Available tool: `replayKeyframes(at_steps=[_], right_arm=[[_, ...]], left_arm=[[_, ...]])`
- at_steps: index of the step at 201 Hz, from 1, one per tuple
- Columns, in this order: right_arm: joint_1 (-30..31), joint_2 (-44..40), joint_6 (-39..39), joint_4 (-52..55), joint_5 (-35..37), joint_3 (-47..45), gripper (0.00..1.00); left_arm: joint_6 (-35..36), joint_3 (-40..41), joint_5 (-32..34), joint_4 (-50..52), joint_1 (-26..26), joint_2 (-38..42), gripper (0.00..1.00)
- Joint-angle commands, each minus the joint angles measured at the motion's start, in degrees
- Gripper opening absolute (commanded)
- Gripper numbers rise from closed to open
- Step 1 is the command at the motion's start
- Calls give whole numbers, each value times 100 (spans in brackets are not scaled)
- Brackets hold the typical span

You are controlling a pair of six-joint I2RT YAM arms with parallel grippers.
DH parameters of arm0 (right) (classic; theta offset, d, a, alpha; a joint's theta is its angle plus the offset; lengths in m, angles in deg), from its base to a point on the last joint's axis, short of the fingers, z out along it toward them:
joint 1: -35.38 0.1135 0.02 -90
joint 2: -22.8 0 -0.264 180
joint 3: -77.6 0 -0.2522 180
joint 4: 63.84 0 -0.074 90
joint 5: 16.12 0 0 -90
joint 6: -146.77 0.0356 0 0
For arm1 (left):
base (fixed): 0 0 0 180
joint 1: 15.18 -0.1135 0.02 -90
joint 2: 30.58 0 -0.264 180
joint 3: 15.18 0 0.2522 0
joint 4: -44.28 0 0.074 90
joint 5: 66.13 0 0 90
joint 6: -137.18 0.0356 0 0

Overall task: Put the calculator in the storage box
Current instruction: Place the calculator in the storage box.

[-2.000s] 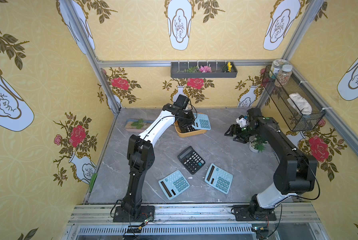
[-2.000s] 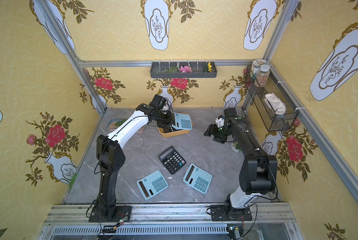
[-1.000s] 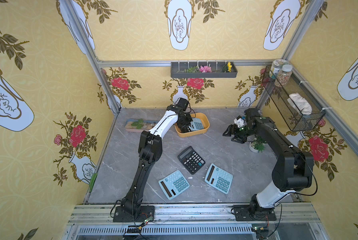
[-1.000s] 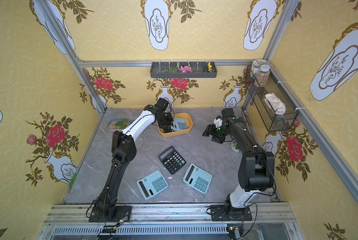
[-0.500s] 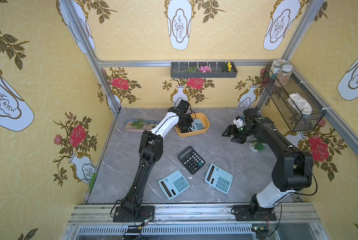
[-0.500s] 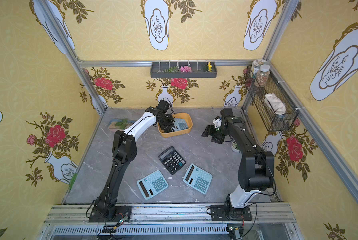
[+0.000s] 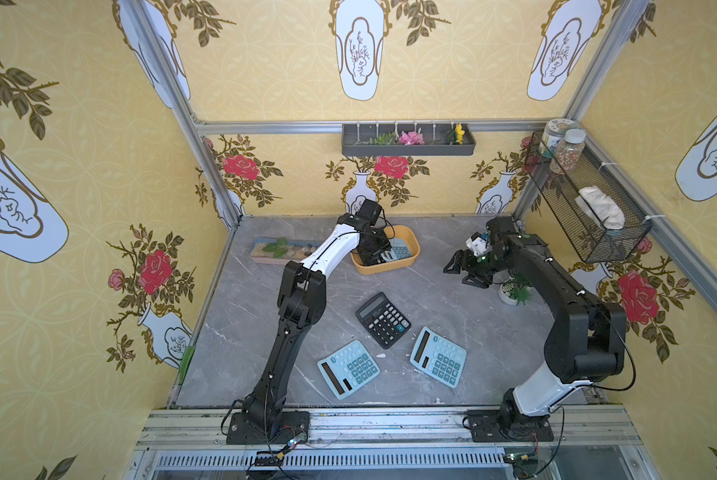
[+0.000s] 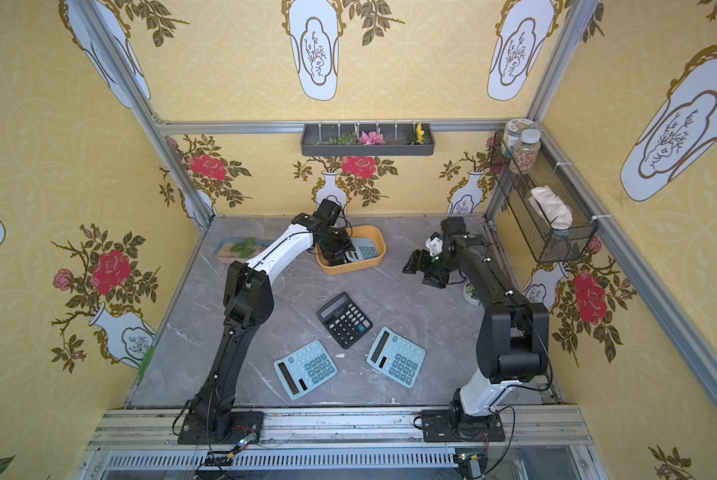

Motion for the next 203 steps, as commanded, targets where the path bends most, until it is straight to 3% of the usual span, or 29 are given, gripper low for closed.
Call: replayKeyframes(at_steps=[1,50,97,125,154,203], right_arm=[[25,3,-178,105,26,105,79],[503,-5,-818,97,-30,336,78],[1557,-26,-2052,-360,-198,281,79],[2152,147,-3197,-288,-418,477,84],[2365,624,-3654,142,-204,1062,86],[2338,682,-3167,-131,386,1247,83]], left_arm=[[270,63,151,105,-6,302,56],[597,793,550,353,-6,1913,56],[164,3979,390,94,-6,4038,22],[-348,5550,-12,-214,3,4919,9],[-988,6418,-283,-637,125,5246,6],[-1575,7152,-443,-1645,257,4892,0]])
